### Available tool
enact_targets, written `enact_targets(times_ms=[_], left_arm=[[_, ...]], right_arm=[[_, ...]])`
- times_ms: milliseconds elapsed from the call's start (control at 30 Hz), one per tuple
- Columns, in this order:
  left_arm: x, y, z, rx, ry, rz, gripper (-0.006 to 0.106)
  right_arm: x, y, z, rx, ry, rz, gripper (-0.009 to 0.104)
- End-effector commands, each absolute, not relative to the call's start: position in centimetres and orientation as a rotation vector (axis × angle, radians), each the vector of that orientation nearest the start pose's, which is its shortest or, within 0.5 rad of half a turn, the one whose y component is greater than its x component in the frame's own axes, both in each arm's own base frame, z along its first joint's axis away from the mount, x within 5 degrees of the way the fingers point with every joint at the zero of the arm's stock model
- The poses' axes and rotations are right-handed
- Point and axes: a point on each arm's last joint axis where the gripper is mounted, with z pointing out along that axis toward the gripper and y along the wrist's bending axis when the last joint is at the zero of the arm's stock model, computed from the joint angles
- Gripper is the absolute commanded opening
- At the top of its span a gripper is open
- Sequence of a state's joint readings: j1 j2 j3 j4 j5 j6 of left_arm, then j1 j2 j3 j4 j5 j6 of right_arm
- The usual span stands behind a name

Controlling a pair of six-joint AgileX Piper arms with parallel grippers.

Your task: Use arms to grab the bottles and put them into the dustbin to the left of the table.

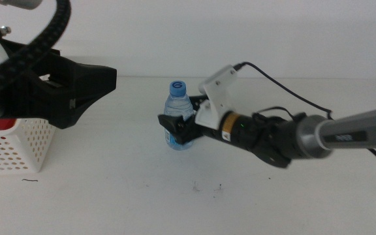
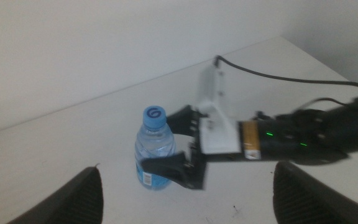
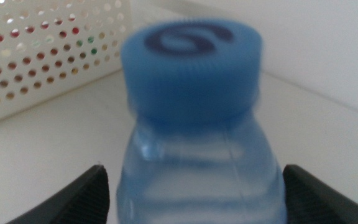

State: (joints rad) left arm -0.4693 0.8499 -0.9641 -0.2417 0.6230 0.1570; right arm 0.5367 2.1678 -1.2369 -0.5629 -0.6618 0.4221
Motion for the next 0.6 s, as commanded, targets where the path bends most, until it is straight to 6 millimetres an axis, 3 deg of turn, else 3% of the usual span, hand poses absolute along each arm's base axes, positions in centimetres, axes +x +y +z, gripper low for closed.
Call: enact_targets(times_ms=[0,100,333,567], left_arm=[[14.4,-8.7,39.9,0.514,1.919,-0.463,0.094],[14.4,-8.7,39.9,0.514,1.919,-0.463,0.094],[14.4,-8.7,39.9,0.514,1.919,-0.463,0.094],[14.4,-8.7,39.9,0.514,1.919,-0.463,0.094]], right_arm=[[36.1,25.0,14.6,-0.772,1.683,0.627,0.08],[34.1,23.5,14.5,-0.802,1.715,0.584,0.08],[30.5,19.8,16.3,-0.713,1.767,0.569,0.08],[25.7,14.2,21.5,-0.475,1.878,0.539,0.08]])
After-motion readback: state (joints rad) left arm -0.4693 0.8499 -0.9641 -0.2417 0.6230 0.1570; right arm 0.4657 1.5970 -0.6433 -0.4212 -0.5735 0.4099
